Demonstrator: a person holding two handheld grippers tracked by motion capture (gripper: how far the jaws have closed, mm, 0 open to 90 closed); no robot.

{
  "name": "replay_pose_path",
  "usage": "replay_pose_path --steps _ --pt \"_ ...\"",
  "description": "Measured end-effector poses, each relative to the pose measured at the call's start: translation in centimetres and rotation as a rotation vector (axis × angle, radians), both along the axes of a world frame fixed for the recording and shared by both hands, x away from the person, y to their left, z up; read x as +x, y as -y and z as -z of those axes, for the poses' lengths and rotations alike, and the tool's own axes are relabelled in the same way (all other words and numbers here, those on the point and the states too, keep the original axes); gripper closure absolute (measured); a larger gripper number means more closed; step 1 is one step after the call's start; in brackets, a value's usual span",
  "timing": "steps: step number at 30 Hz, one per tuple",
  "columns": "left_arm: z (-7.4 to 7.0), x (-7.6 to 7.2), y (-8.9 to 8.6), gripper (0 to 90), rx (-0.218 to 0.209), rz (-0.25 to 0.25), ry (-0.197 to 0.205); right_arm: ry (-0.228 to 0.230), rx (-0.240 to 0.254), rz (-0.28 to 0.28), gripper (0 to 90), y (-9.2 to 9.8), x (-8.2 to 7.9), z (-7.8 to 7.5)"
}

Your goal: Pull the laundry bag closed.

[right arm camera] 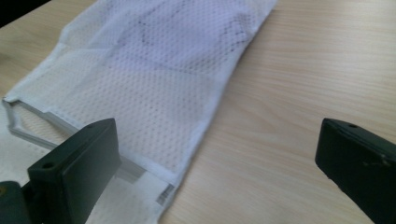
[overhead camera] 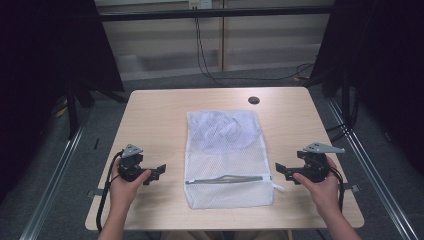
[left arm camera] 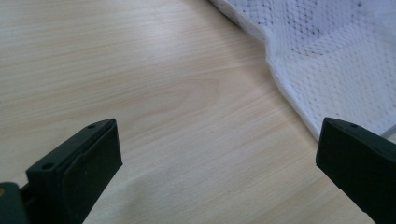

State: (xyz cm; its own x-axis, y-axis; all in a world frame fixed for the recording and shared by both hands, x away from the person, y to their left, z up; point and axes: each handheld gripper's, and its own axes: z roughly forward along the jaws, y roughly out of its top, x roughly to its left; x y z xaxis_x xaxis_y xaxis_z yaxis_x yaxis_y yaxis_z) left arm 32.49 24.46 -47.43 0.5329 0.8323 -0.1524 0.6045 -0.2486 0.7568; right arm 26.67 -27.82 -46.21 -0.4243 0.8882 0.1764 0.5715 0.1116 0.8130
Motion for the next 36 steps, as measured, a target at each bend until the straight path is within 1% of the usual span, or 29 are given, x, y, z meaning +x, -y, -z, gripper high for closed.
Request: replay_pose_path --steps 1,2,3,4,5,7,8,9,11,12,13,14,15,16,17,19,21,22,23,24,25,26,30,34,36 --pt "0.0 0.0 0.0 0.0 0.0 0.0 0.0 -0.006 0.004 -0.01 0.0 -0.3 0.0 -0.1" --pt "0.0 -0.1 0.0 0.0 0.005 0.007 -0.008 -0.006 0.004 -0.01 0.0 -0.3 0.0 -0.1" --pt "0.1 -0.1 0.0 0.0 0.009 0.012 -0.014 -0.005 0.01 -0.028 0.0 -1.0 0.0 -0.3" --pt "0.1 -0.1 0.1 0.0 0.003 0.015 -0.016 -0.005 0.01 -0.028 0.0 -1.0 0.0 -0.3" --pt "0.0 -0.2 0.1 0.0 0.001 0.022 -0.014 -0.005 0.0 -0.045 0.0 -1.7 0.0 -0.6" --pt "-0.1 -0.2 0.1 0.0 -0.015 0.022 -0.013 -0.001 0.004 -0.05 0.0 -2.1 0.0 -0.6" --pt "-0.1 -0.3 0.1 0.0 -0.019 0.024 -0.017 -0.017 -0.004 -0.059 0.0 -2.8 0.1 -0.8" --pt "-0.1 -0.3 0.1 0.0 -0.02 0.03 -0.023 -0.017 -0.004 -0.059 0.0 -2.8 0.1 -0.8" --pt "-0.1 -0.3 0.1 0.0 -0.015 0.027 -0.029 -0.018 0.002 -0.069 0.0 -3.6 0.2 -0.9" --pt "0.1 -0.4 0.2 0.0 0.0 0.032 -0.03 -0.023 0.0 -0.089 0.0 -4.4 0.3 -1.0" --pt "0.2 -0.5 0.3 0.0 0.007 0.03 -0.032 -0.025 -0.005 -0.095 0.3 -4.7 0.3 -1.0" --pt "0.3 -0.4 0.3 0.0 0.006 0.038 -0.042 -0.03 -0.008 -0.1 0.4 -5.0 0.4 -1.0" --pt "0.3 -0.4 0.3 0.0 0.006 0.038 -0.042 -0.03 -0.008 -0.1 0.4 -5.0 0.4 -1.0" --pt "0.3 -0.4 0.3 0.0 0.005 0.035 -0.038 -0.031 -0.001 -0.097 1.7 -5.5 0.5 -1.0" --pt "0.3 -0.4 0.3 0.1 0.002 0.037 -0.044 -0.035 0.001 -0.104 2.0 -5.7 0.6 -1.0" --pt "0.2 -0.3 0.2 0.1 -0.007 0.023 -0.04 -0.048 0.009 -0.115 2.5 -6.2 0.9 -1.0" --pt "0.2 -0.3 0.2 0.1 -0.008 0.018 -0.039 -0.049 0.008 -0.12 2.9 -6.5 1.0 -1.0" --pt "0.3 -0.1 0.3 0.1 0.002 0.028 -0.041 -0.046 0.007 -0.128 3.9 -7.0 1.2 -1.1" --pt "0.3 -0.1 0.3 0.1 0.002 0.028 -0.041 -0.046 0.007 -0.128 3.9 -7.0 1.2 -1.1" --pt "0.2 -0.1 0.3 0.1 -0.004 0.023 -0.041 -0.066 0.014 -0.135 3.9 -7.5 1.3 -1.1" --pt "0.2 -0.1 0.3 0.1 -0.004 0.023 -0.041 -0.066 0.01 -0.135 4.1 -7.8 1.4 -1.1" --pt "0.2 -0.1 0.3 0.1 -0.006 0.012 -0.038 -0.066 0.013 -0.141 4.2 -8.0 1.4 -1.1" --pt "0.2 -0.1 0.4 0.1 -0.01 0.019 -0.039 -0.068 0.014 -0.163 5.6 -9.0 1.6 -1.2" --pt "0.0 -0.1 0.4 0.1 -0.017 0.01 -0.036 -0.073 0.02 -0.175 6.6 -9.7 1.7 -1.5" --pt "-0.2 -0.1 0.2 0.3 -0.01 0.026 -0.033 -0.073 0.023 -0.191 7.2 -10.6 1.8 -1.7"
